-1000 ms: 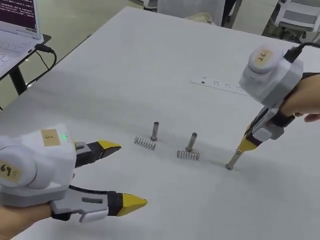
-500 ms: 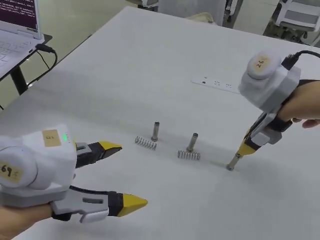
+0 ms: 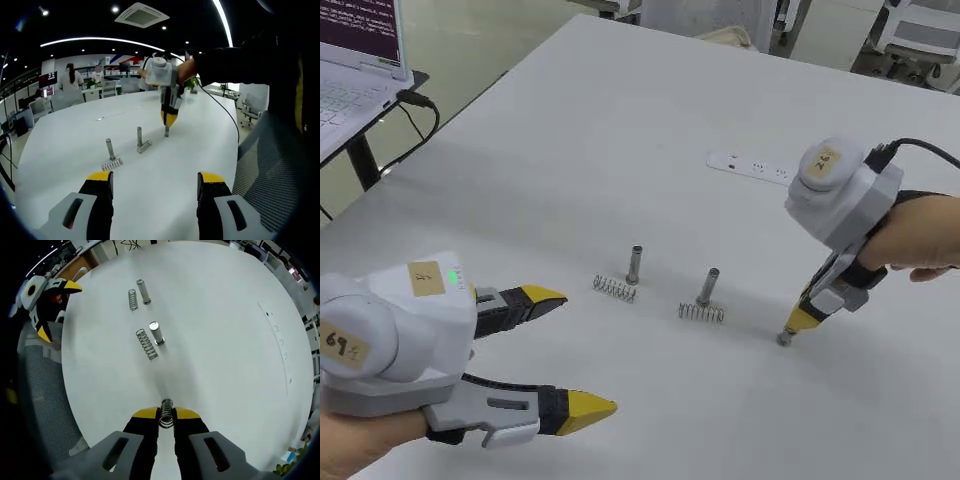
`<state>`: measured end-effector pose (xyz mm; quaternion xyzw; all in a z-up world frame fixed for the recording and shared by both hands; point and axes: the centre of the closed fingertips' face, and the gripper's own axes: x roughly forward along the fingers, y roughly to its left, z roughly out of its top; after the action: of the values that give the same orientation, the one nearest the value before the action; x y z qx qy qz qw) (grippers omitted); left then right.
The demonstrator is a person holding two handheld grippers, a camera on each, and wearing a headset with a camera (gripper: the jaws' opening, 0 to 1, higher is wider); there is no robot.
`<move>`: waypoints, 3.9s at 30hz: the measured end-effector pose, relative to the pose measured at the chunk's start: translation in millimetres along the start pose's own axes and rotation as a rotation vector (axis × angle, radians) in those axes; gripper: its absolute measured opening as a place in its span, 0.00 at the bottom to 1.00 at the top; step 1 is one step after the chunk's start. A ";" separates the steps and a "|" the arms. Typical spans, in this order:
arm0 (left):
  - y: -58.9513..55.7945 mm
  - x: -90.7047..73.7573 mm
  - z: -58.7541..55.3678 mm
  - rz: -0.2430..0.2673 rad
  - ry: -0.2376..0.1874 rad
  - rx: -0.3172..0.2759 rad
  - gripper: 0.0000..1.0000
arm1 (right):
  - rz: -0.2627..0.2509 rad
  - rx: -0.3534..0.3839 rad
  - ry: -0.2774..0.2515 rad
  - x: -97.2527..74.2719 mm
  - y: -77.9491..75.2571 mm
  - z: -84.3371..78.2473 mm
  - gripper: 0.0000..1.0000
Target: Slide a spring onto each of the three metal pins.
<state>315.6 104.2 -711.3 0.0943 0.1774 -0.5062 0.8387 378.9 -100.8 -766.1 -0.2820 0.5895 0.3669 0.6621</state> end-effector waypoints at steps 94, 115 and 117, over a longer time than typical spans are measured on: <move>1.2 0.6 -3.4 -0.009 0.011 -0.016 0.59 | 0.007 -0.286 -0.204 38.5 27.3 73.9 0.15; -0.1 0.4 -1.9 -0.012 0.006 -0.016 0.58 | -0.010 -0.323 -0.191 42.7 36.7 66.9 0.08; -0.5 0.7 -1.5 -0.014 0.005 -0.013 0.58 | -0.005 -0.327 -0.191 40.3 41.5 66.4 0.08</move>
<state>315.1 103.9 -713.0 0.0889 0.1836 -0.5104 0.8354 384.5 -17.3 -793.7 -0.3511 0.4557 0.4814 0.6613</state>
